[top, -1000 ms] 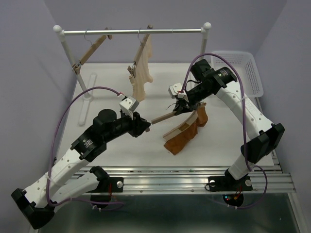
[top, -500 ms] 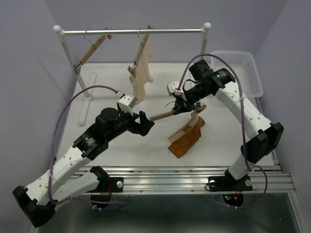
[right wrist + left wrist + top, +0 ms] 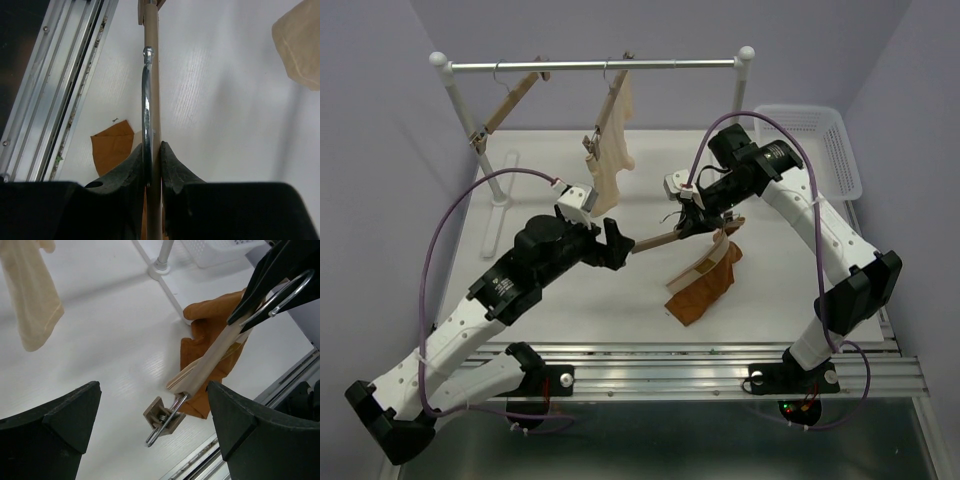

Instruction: Remove the underwear clipped to the hanger

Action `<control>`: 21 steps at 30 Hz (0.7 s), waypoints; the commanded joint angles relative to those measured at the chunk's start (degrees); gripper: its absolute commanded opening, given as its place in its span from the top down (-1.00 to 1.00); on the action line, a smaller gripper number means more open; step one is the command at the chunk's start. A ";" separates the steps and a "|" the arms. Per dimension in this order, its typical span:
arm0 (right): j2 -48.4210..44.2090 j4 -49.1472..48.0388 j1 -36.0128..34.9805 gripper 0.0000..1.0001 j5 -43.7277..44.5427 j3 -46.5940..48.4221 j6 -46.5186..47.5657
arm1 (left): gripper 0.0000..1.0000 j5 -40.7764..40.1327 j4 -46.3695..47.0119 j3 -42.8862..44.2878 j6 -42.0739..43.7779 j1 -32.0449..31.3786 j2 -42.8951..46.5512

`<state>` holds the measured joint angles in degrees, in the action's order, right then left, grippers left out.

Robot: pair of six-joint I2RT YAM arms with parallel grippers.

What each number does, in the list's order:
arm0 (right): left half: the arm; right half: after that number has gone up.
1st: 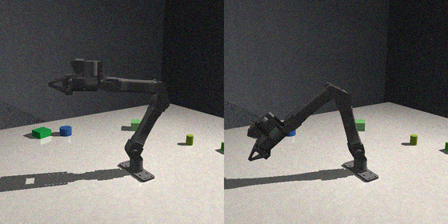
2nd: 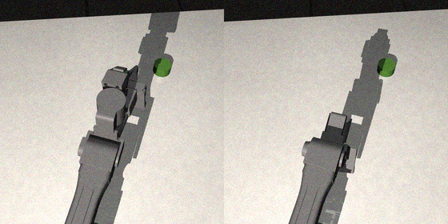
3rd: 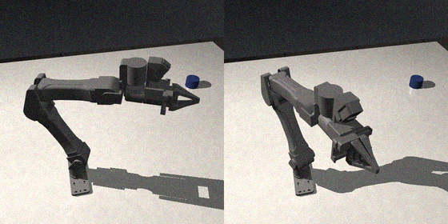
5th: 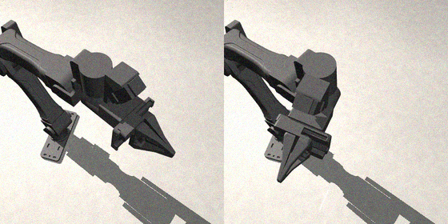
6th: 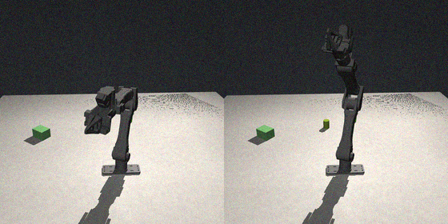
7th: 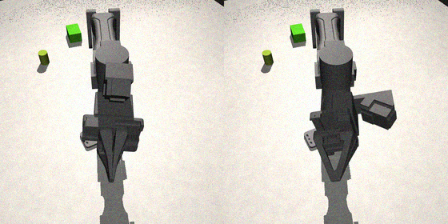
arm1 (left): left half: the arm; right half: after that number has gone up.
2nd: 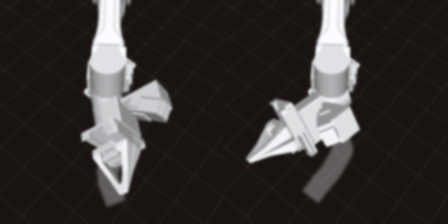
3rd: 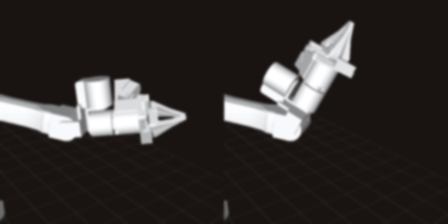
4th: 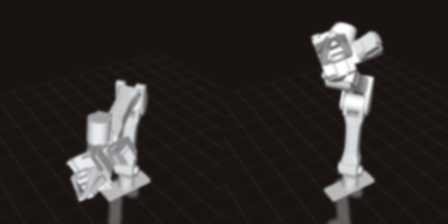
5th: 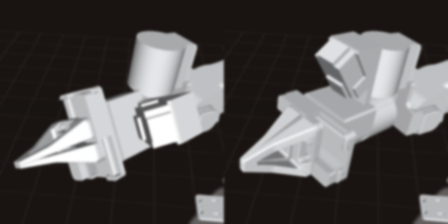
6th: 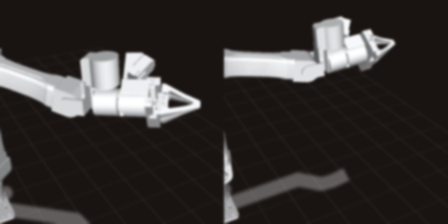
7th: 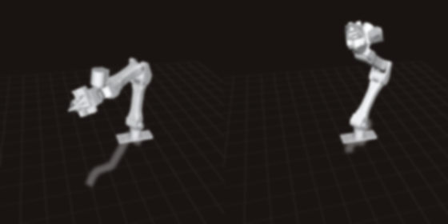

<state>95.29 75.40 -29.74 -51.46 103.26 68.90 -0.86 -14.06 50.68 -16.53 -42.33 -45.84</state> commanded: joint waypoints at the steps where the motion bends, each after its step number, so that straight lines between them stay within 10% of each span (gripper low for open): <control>1: 0.86 1.51 -0.76 0.99 -2.77 2.20 1.85 | -0.98 7.09 3.69 5.21 5.27 -0.13 -4.06; 14: 0.69 2.21 -0.76 0.99 -4.70 2.82 2.29 | -0.92 20.88 0.09 15.15 16.27 -0.13 -22.70; 21: 0.25 0.20 -0.76 0.99 -4.26 1.68 0.45 | 0.11 23.00 1.23 14.72 17.85 -0.13 -23.33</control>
<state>97.21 75.70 -29.98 -53.47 103.55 70.83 19.66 -14.59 62.94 -1.69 -42.33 -70.28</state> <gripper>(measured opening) 0.205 0.572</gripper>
